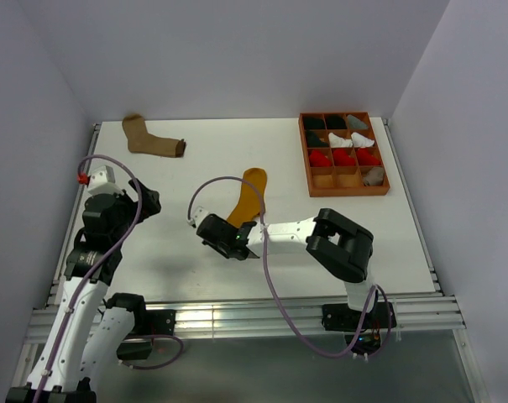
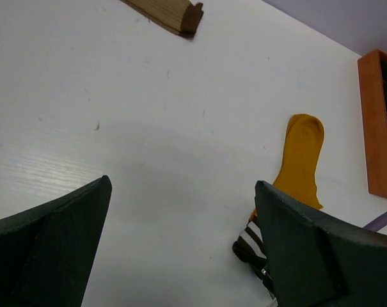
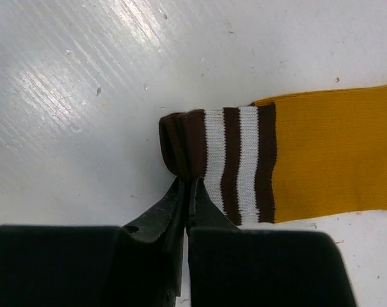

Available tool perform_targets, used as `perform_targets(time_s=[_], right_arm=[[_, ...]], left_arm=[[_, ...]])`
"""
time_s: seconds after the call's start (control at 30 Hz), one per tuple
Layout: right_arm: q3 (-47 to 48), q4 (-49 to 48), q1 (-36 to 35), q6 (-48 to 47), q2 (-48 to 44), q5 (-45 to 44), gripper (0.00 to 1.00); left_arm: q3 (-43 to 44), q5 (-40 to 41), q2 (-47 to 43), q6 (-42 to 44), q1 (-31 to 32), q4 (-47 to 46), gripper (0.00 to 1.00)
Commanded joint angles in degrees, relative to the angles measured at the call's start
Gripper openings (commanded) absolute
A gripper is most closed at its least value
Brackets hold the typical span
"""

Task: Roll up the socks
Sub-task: Roll the sock at the center of the board.

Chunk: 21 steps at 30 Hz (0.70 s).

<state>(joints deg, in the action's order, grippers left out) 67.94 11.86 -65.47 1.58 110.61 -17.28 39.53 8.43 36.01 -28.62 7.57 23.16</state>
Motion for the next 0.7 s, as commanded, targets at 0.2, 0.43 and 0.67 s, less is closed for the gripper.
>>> perform_targets(time_s=[0.2, 0.43, 0.67], right_arm=[[1.5, -0.6, 0.3, 4.1, -1.5, 16.1, 0.00], [-1.0, -5.9, 4.7, 9.7, -3.7, 31.2, 0.00], [-1.4, -9.3, 12.4, 16.2, -2.9, 47.6, 0.00]], left_arm=[[-2.5, -9.6, 3.4, -8.7, 0.1, -1.5, 0.98], [-10.9, -9.3, -1.0, -16.6, 4.0, -4.4, 0.94], [-14.5, -5.4, 1.2, -21.3, 12.0, -5.3, 0.93]])
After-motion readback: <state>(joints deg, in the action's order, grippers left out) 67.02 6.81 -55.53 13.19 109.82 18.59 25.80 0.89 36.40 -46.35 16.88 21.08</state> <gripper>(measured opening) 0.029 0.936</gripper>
